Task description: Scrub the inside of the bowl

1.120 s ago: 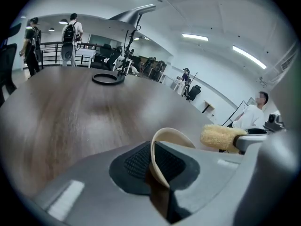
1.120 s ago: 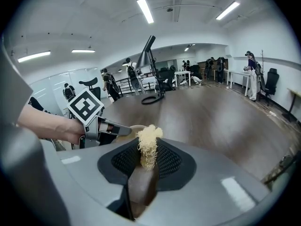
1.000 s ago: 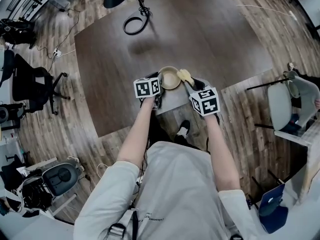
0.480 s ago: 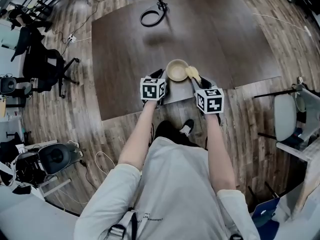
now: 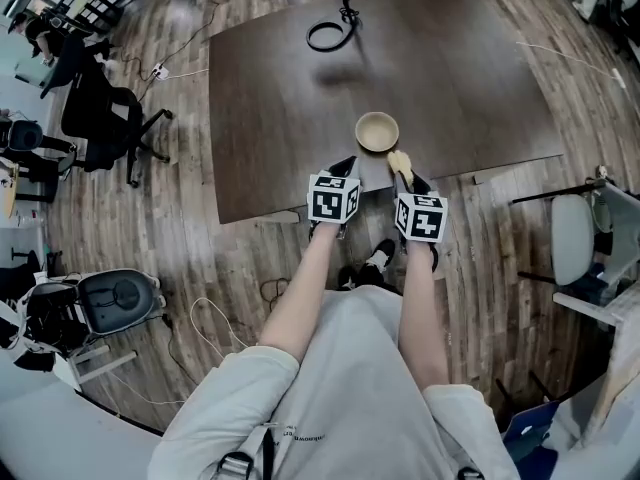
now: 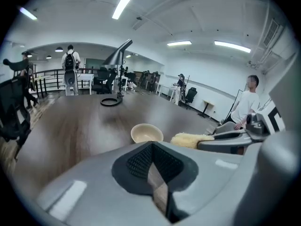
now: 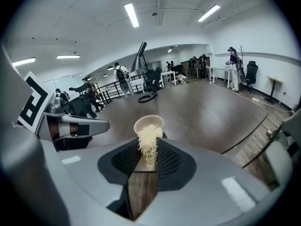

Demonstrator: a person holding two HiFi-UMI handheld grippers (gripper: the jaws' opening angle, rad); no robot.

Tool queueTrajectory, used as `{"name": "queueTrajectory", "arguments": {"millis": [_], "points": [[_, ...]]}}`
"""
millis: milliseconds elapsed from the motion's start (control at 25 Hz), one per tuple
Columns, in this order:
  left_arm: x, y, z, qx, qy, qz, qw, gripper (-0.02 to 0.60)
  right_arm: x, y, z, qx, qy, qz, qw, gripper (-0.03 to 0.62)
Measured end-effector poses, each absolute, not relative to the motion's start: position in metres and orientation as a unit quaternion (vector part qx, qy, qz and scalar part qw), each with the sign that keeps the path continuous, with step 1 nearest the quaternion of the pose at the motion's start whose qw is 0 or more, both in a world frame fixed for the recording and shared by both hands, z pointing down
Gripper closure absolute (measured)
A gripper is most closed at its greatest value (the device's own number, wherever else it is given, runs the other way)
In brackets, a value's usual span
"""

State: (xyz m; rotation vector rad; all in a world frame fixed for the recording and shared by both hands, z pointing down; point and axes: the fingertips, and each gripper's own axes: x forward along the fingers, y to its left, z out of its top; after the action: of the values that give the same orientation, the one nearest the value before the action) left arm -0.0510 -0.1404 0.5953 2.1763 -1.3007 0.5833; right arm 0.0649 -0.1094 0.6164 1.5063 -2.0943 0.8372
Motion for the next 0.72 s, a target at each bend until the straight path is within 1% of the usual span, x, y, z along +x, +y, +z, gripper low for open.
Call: {"name": "queueTrajectory", "arguments": {"millis": [120,200,520,720], "points": [[-0.056,-0.105,0.590,0.798,-0.494,0.180,0.294,0.581,0.048,-0.079,0.614,0.546,-0.755,0.286,0.223,0.479],[-0.059,-0.087,0.590,0.797,-0.497,0.168,0.299,0.580,0.041,-0.065,0.611,0.546,-0.758,0.268,0.237,0.480],[-0.067,-0.044,0.580,0.813,-0.489,0.180,0.261,0.580,0.030,-0.018,0.604,0.555,-0.758,0.238,0.247,0.482],[-0.062,-0.023,0.582,0.820,-0.480,0.186,0.250,0.580,0.030,-0.002,0.604,0.560,-0.757,0.234,0.241,0.482]]}}
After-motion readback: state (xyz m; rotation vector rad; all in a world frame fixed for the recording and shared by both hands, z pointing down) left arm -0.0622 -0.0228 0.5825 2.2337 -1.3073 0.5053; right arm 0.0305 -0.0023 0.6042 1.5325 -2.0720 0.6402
